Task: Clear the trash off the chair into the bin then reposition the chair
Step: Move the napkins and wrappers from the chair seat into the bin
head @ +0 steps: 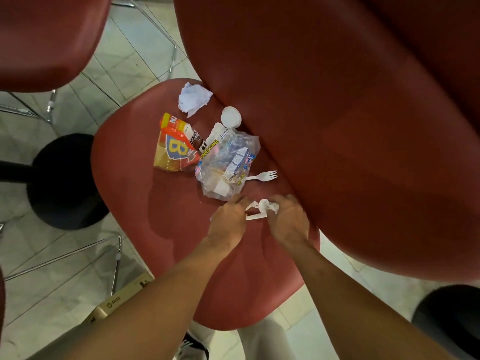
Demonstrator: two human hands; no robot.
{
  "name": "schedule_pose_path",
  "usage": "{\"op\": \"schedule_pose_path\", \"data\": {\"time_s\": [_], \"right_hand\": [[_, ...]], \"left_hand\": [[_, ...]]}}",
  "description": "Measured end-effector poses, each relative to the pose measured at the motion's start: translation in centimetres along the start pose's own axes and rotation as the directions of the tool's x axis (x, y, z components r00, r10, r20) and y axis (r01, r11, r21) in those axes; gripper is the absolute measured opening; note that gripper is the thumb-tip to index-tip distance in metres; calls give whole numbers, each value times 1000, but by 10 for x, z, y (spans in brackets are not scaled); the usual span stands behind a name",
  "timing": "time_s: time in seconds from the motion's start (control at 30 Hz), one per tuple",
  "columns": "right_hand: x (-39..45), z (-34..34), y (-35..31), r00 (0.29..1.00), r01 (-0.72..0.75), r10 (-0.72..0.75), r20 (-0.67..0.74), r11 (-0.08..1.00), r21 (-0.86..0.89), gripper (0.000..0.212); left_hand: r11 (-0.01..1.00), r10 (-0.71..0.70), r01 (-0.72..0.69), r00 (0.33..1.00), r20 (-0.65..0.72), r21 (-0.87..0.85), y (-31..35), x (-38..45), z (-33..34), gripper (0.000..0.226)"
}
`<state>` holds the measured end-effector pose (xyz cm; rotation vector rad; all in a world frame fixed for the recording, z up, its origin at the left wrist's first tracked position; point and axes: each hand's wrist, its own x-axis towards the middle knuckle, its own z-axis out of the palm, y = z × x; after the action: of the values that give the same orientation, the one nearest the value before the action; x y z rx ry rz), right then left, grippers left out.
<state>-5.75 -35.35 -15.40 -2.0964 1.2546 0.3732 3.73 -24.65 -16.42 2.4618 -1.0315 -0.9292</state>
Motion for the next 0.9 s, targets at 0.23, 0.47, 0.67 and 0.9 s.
{"op": "schedule_pose_path", "data": {"time_s": [0.23,0.47,0.67,0.9], "right_hand": [[-50,-18,-26,998,40,-39,-50,999,19,30],[-113,-19,-47,994,92,-86,-74,993,71,31],[-169,-5,-73,991,124,-119,-59,989,78,30],[-230,15,-115,981,188,-188,-37,982,9,29]], "left_hand": [[998,-32,27,997,-74,-61,2,-53,-31,46],[991,-129,133,977,-168,12,-14,-132,-59,44],[977,-206,186,943,-261,-100,-39,-208,-72,45],[948,-301,247,902,-308,-201,-75,-283,-91,47]]}}
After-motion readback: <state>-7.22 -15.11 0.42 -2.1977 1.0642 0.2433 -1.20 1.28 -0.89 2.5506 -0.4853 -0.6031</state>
